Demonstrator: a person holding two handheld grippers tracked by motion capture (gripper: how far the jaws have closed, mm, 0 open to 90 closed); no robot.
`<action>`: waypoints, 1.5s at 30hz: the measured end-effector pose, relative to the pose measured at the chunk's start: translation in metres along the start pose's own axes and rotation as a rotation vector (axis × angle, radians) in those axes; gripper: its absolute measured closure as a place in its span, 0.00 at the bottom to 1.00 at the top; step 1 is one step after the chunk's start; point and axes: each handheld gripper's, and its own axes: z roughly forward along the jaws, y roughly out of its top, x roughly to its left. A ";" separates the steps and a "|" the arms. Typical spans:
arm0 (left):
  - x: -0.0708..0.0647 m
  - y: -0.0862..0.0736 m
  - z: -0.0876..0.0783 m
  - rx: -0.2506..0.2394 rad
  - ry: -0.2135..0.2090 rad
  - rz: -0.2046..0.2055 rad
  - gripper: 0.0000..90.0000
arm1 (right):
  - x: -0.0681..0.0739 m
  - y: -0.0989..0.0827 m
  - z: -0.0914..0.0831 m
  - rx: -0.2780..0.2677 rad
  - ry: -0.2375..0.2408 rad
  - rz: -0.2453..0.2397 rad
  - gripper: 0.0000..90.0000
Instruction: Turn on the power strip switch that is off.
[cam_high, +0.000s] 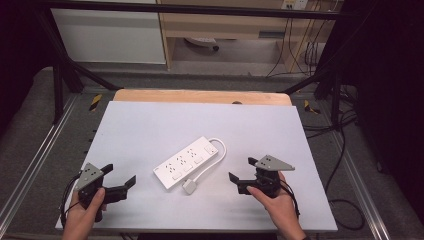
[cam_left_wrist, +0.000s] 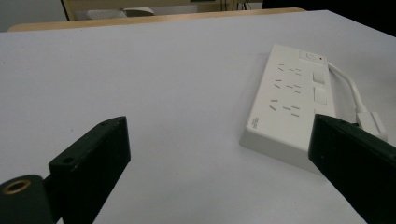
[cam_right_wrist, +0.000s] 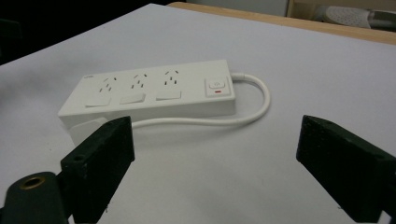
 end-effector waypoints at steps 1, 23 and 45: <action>0.000 0.000 0.000 0.000 0.001 0.000 0.06 | 0.001 0.002 0.001 -0.003 0.004 -0.004 0.14; -0.001 0.000 0.001 0.004 -0.002 0.003 0.06 | 0.017 0.025 0.023 -0.028 0.031 -0.028 0.06; -0.001 0.000 0.001 0.007 -0.005 0.010 0.06 | 0.024 0.036 0.037 -0.075 0.012 -0.048 0.26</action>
